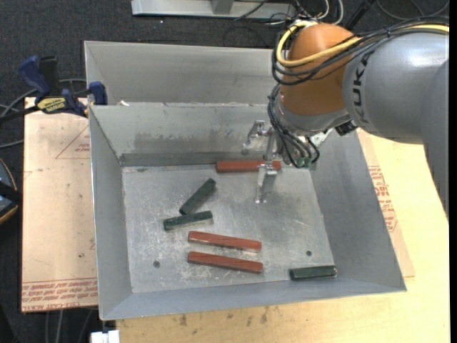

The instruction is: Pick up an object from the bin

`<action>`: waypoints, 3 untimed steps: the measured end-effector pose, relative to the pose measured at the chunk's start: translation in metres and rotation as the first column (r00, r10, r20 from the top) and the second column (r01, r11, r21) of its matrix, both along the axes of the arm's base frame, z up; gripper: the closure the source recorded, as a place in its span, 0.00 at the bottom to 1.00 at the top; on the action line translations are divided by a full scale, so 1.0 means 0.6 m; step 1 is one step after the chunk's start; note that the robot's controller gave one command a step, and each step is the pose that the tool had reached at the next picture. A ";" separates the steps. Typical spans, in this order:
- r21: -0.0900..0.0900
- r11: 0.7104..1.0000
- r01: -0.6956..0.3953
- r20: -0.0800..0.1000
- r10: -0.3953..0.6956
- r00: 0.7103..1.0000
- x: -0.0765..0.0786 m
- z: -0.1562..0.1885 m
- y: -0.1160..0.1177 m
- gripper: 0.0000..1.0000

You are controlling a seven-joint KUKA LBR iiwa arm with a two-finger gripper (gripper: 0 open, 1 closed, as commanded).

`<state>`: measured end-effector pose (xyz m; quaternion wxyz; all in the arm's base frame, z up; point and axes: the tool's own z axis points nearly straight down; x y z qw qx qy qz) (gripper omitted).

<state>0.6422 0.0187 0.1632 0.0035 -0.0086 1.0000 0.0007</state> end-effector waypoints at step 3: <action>0.000 0.998 -0.067 -0.005 0.067 0.998 0.018 -0.116 0.092 1.00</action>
Offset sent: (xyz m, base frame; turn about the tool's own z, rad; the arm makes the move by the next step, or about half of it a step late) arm 0.0105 0.0544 -0.0692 -0.0682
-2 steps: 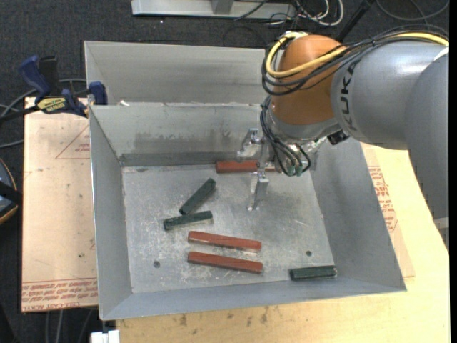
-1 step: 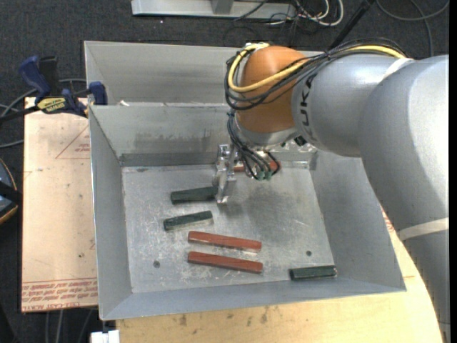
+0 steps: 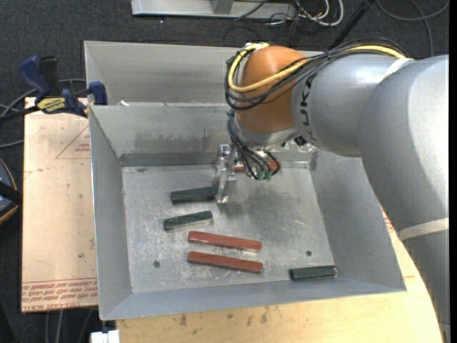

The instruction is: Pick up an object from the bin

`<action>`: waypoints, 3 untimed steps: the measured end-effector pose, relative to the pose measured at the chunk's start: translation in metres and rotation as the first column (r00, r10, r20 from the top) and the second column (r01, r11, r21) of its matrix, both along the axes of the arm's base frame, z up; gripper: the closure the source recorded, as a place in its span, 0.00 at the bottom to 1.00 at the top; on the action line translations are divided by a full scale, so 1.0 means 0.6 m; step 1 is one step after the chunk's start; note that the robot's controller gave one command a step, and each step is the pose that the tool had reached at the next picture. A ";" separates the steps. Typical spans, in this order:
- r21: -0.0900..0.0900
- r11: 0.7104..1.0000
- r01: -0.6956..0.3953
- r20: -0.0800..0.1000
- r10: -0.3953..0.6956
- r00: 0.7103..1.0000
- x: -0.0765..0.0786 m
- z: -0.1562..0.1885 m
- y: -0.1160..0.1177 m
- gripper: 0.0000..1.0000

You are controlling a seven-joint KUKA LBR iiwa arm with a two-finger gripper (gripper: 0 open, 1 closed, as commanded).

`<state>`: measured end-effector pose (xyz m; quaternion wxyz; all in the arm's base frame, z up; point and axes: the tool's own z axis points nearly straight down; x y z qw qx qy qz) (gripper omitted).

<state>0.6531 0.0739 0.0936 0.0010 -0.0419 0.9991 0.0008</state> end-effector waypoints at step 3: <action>-0.001 0.999 0.034 0.001 -0.034 0.999 0.006 0.294 0.008 1.00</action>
Offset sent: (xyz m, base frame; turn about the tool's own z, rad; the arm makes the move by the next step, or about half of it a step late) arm 0.0029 0.0065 0.1348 0.0246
